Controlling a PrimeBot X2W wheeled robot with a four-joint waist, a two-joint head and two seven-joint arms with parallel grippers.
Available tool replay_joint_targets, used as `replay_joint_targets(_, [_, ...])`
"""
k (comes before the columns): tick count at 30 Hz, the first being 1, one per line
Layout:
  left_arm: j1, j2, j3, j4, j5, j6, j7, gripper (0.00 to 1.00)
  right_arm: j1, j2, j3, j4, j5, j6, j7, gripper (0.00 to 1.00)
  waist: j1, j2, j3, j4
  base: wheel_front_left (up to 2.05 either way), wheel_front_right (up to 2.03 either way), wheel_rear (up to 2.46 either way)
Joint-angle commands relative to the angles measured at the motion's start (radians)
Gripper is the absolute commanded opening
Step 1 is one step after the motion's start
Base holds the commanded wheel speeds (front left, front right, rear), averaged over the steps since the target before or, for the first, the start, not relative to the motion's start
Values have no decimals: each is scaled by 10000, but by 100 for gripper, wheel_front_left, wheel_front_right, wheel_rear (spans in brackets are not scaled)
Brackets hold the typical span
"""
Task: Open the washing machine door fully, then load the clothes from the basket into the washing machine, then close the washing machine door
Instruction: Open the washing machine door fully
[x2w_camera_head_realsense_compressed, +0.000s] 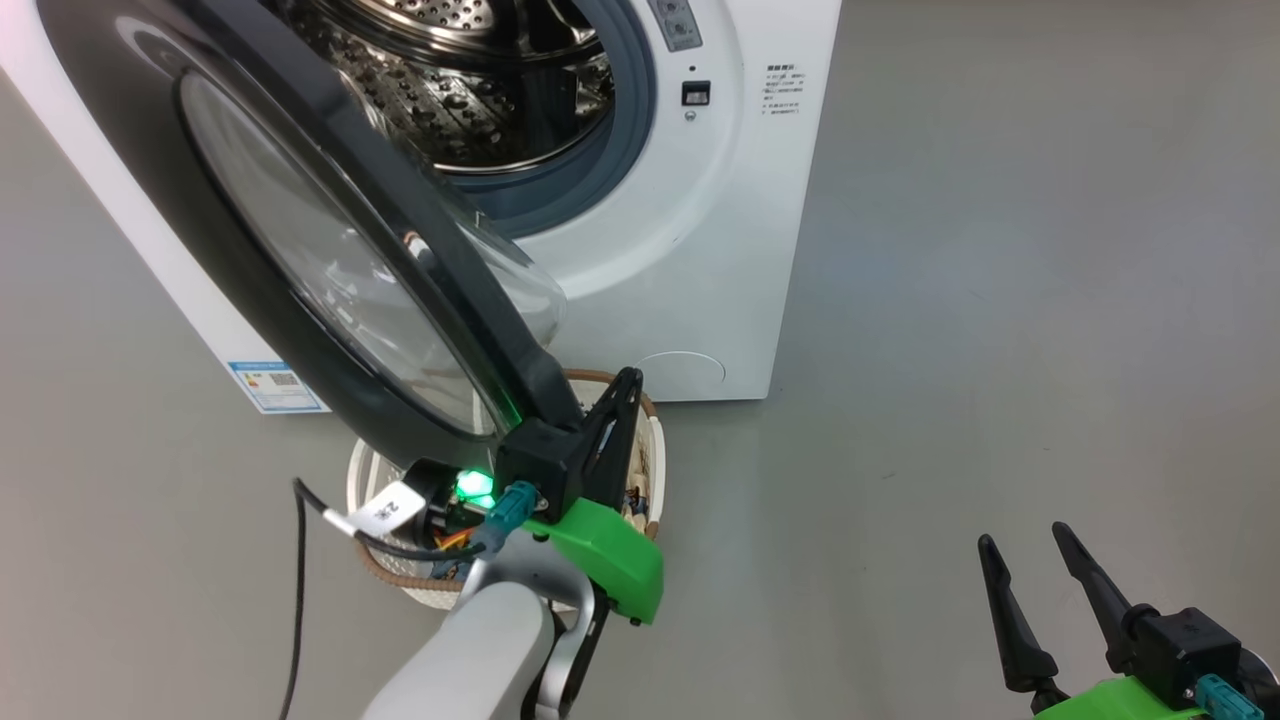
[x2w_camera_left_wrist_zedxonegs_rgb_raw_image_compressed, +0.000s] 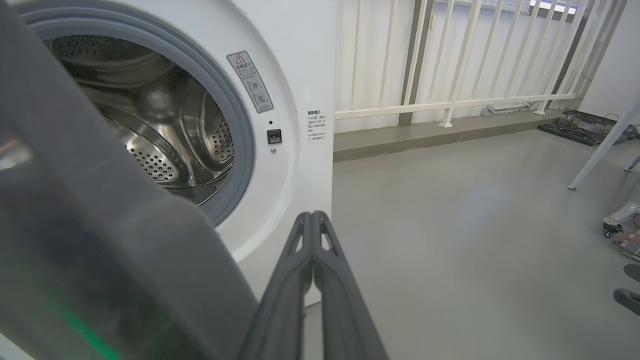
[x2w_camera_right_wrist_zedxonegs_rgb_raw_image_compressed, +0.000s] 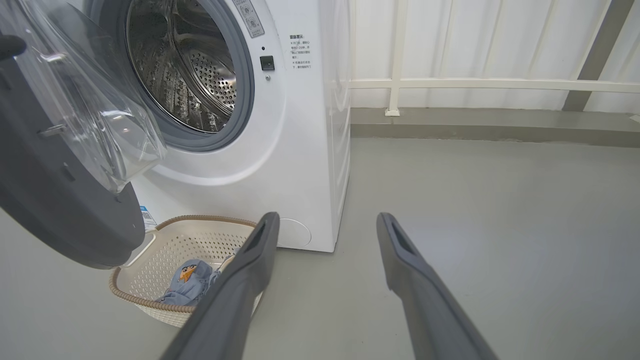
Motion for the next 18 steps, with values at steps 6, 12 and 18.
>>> replay_joint_targets(6, [87, 303, 399, -263, -189, 201, -135, 0, -354, -45, 144, -256, 179, 16, -120, 100, 0, 0, 57, 62, 0, 0, 0])
replay_joint_targets(12, [468, 538, 478, -553, -246, 409, -193, 0, -395, -22, 111, -279, 204, 16, -120, 100, 0, 0, 155, 116, 0, 0, 0])
replay_joint_targets(18, [784, 720, 498, -879, -277, 591, -148, 0, -413, -24, 48, -307, 202, 16, -120, 100, 0, 0, 237, 218, 0, 0, 0])
